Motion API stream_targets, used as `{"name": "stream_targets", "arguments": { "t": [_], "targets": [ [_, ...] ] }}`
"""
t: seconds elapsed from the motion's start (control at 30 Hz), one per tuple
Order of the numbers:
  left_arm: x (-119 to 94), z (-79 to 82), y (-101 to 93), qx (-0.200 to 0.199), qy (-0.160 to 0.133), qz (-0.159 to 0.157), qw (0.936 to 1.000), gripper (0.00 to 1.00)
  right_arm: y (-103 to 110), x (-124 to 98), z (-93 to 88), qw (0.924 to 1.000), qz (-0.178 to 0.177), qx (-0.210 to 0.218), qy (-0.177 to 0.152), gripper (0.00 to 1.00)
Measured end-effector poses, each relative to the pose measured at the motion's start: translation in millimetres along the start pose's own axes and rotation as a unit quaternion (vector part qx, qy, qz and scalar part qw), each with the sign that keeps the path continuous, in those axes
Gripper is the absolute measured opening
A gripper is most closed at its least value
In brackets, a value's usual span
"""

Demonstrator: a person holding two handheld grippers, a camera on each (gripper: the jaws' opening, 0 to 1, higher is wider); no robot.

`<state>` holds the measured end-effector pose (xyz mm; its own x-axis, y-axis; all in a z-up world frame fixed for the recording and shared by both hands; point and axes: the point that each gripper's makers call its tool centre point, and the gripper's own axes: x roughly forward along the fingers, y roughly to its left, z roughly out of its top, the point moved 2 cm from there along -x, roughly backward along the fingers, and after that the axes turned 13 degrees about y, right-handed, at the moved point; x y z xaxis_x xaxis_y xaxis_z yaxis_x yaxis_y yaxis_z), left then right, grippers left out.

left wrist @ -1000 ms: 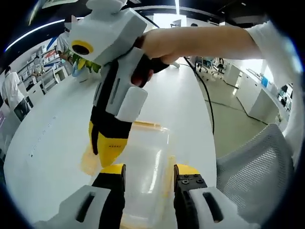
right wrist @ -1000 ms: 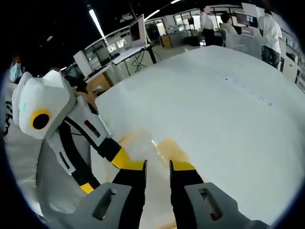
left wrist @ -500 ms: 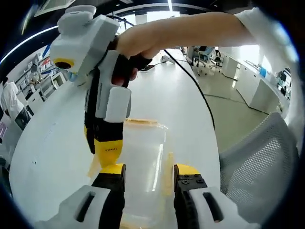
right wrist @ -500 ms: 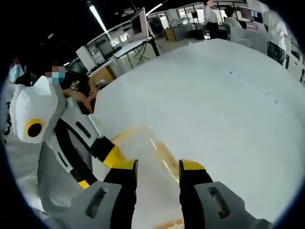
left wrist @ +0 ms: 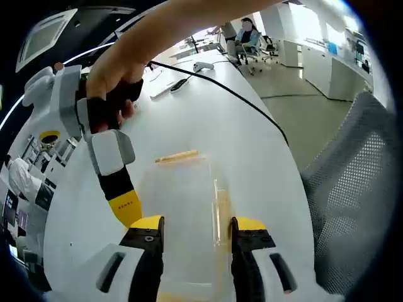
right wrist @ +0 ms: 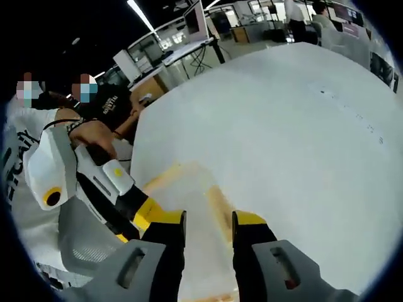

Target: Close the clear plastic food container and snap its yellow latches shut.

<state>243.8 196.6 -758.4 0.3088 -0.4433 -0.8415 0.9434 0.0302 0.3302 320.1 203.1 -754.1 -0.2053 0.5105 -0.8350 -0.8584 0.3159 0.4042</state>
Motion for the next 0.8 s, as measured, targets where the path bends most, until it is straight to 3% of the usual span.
{"name": "stream_targets", "arguments": {
  "t": [0.17,0.43,0.8],
  "targets": [
    [0.2,0.6,-1.6,0.01,-0.002,0.007,0.9999,0.37,0.7,7.7,-1.2,0.9997,0.016,-0.012,0.017,0.29],
    [2.5,0.3,-2.6,0.031,0.0,0.021,0.9993,0.37,-2.8,6.7,-2.3,0.9992,0.032,-0.015,0.02,0.28],
    [3.1,0.2,-3.2,0.036,-0.001,0.029,0.9989,0.35,-3.6,6.9,-2.1,0.9989,0.026,-0.029,0.024,0.26]
  ]
}}
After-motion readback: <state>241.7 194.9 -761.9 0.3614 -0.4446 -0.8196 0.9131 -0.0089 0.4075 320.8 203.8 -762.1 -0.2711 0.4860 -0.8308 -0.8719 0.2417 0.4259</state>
